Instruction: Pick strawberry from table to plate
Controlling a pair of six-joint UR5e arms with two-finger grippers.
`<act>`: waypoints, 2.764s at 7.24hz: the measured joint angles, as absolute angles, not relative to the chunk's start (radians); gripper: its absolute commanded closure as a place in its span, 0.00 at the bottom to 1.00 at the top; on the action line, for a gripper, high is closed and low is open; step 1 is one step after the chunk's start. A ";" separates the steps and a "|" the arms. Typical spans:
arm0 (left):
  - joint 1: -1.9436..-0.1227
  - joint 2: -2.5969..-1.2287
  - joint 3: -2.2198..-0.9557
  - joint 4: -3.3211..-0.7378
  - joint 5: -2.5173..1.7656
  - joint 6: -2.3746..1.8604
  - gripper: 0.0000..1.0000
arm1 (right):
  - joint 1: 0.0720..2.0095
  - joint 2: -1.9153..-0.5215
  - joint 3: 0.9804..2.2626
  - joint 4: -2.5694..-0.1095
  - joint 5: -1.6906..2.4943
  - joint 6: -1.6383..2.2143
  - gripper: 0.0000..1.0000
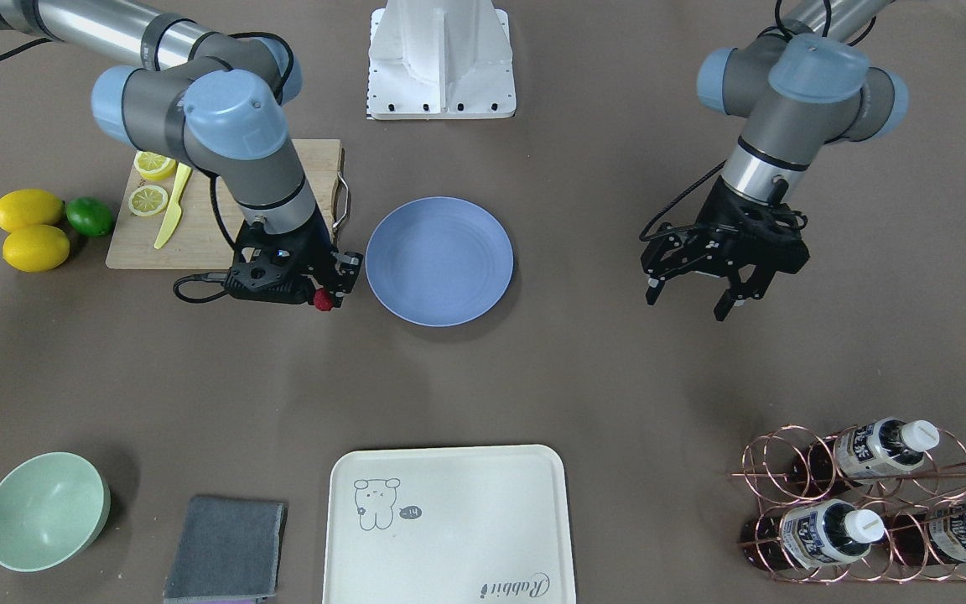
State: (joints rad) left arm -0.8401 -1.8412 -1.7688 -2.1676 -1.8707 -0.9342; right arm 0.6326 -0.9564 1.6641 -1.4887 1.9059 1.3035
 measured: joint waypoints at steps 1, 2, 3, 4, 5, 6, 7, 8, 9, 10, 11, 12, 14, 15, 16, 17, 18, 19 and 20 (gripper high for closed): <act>-0.920 -1.803 -1.765 -2.170 -1.989 -0.890 0.02 | 0.590 -0.925 1.664 -1.515 1.881 1.315 1.00; -1.007 -1.763 -1.753 -2.167 -2.106 -0.807 0.02 | 0.550 -0.899 1.661 -1.534 1.856 1.320 1.00; -1.079 -1.735 -1.726 -2.164 -2.186 -0.716 0.02 | 0.519 -0.878 1.654 -1.541 1.832 1.322 1.00; -1.133 -1.723 -1.691 -2.162 -2.232 -0.639 0.02 | 0.492 -0.859 1.640 -1.541 1.805 1.326 1.00; -1.174 -1.719 -1.659 -2.162 -2.252 -0.578 0.02 | 0.471 -0.845 1.617 -1.538 1.778 1.329 1.00; -1.202 -1.717 -1.630 -2.163 -2.261 -0.532 0.02 | 0.452 -0.826 1.586 -1.535 1.750 1.331 1.00; -1.225 -1.717 -1.606 -2.164 -2.268 -0.495 0.02 | 0.438 -0.805 1.556 -1.533 1.733 1.332 1.00; -1.250 -1.717 -1.584 -2.164 -2.285 -0.460 0.02 | 0.429 -0.791 1.537 -1.532 1.725 1.333 1.00; -1.275 -1.717 -1.566 -2.163 -2.306 -0.433 0.02 | 0.419 -0.786 1.519 -1.511 1.720 1.333 0.98; -1.291 -1.717 -1.556 -2.162 -2.320 -0.416 0.02 | 0.411 -0.784 1.495 -1.473 1.716 1.334 0.50; -1.297 -1.717 -1.550 -2.161 -2.326 -0.409 0.02 | 0.407 -0.784 1.476 -1.447 1.714 1.335 0.00; -1.300 -1.718 -1.548 -2.159 -2.328 -0.407 0.02 | 0.406 -0.784 1.470 -1.435 1.714 1.343 0.00; -1.301 -1.718 -1.548 -2.159 -2.329 -0.406 0.02 | 0.415 -0.790 1.501 -1.446 1.719 1.367 0.00; -1.301 -1.717 -1.548 -2.161 -2.336 -0.406 0.02 | 0.434 -0.798 1.550 -1.488 1.734 1.372 0.00; -1.304 -1.716 -1.550 -2.162 -2.349 -0.406 0.02 | 0.468 -0.821 1.628 -1.558 1.775 1.370 0.00; -1.308 -1.715 -1.550 -2.163 -2.360 -0.404 0.02 | 0.520 -0.864 1.721 -1.639 1.831 1.353 0.00; -1.318 -1.709 -1.549 -2.161 -2.365 -0.385 0.02 | 0.592 -0.931 1.816 -1.718 1.887 1.289 0.00; -1.342 -1.702 -1.550 -2.140 -2.366 -0.328 0.02 | 0.670 -1.016 1.893 -1.768 1.932 1.177 0.00; -1.388 -1.698 -1.557 -2.071 -2.366 -0.220 0.02 | 0.756 -1.113 1.943 -1.792 1.976 1.030 0.00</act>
State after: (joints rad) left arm -1.3878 -1.6978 -1.5568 -2.0708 -2.3655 -0.2202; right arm 0.7559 -1.1127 1.9431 -1.7923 1.9764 1.0303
